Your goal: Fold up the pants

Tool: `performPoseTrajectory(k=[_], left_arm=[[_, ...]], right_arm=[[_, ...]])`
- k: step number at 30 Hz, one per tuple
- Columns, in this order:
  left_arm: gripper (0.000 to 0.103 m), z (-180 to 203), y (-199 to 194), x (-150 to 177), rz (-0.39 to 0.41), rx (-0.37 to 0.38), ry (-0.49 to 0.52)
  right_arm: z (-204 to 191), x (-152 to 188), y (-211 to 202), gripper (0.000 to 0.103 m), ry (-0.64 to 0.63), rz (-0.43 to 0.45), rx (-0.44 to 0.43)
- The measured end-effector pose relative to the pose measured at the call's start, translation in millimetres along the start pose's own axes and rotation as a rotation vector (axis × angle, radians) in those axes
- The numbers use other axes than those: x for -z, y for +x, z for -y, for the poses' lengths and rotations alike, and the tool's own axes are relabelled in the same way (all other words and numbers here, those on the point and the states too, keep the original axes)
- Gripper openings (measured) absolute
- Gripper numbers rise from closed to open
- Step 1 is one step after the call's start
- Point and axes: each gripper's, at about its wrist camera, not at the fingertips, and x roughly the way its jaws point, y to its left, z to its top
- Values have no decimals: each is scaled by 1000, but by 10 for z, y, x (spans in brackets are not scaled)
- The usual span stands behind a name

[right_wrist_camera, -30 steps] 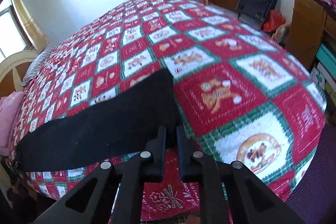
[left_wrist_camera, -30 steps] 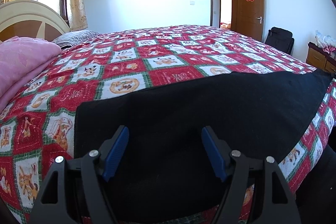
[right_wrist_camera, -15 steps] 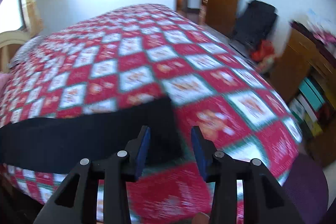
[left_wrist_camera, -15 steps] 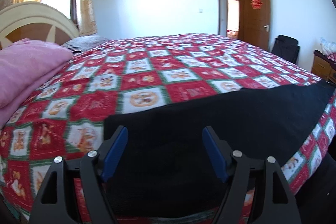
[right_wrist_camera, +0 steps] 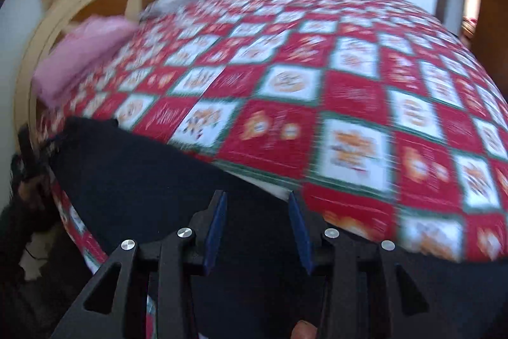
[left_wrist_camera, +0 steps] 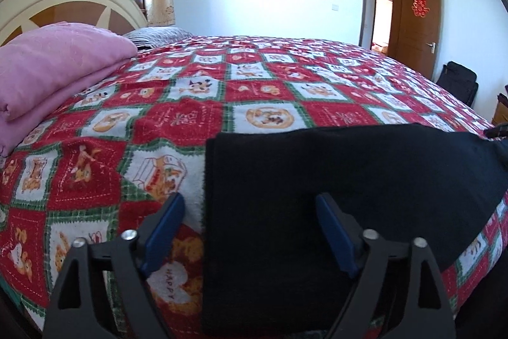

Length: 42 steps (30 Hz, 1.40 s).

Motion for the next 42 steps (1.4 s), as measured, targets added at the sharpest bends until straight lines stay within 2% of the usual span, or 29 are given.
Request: performPoseTrajectory(k=[2, 3, 4, 6, 8, 15, 18, 21, 23, 26, 28, 30, 33, 37, 42], left_arm=[[94, -30, 13, 3, 3, 1, -11], [95, -43, 22, 9, 4, 5, -12], [97, -46, 25, 9, 7, 2, -7], [101, -60, 52, -7, 7, -9, -4], [103, -86, 89, -24, 3, -15, -14], [103, -108, 1, -27, -3, -24, -19], [102, -159, -188, -53, 49, -25, -23], [96, -242, -271, -113, 60, 16, -55], [85, -268, -216, -159, 40, 39, -68], [80, -234, -91, -202, 13, 42, -64], [80, -196, -14, -217, -2, 43, -66], [81, -149, 111, -192, -56, 8, -40], [83, -221, 101, -156, -43, 33, -94], [81, -167, -127, -173, 38, 28, -99], [81, 135, -387, -235, 127, 82, -36]], right_arm=[[-89, -35, 207, 41, -32, -42, 11], [-121, -38, 269, 25, -47, -55, 29], [-170, -56, 293, 19, -68, -56, 39], [-188, -98, 273, 2, -73, -45, 65], [-139, -141, 257, 2, -46, -41, 89], [-51, -117, 274, 2, 1, -52, 83], [-56, -101, 199, 4, 10, -46, 72], [-95, -85, 92, 5, -2, -16, 101], [-132, -96, 21, 5, 3, 15, 99], [-230, -118, -19, 5, 6, 41, 84], [-330, -140, -13, 5, -11, 41, 58], [-450, -177, 17, 5, -39, 31, 32], [-682, -274, 93, 5, -90, 21, -7], [-960, -484, 238, 5, -96, 16, -98], [-1241, -764, 489, 6, -65, -4, -205]])
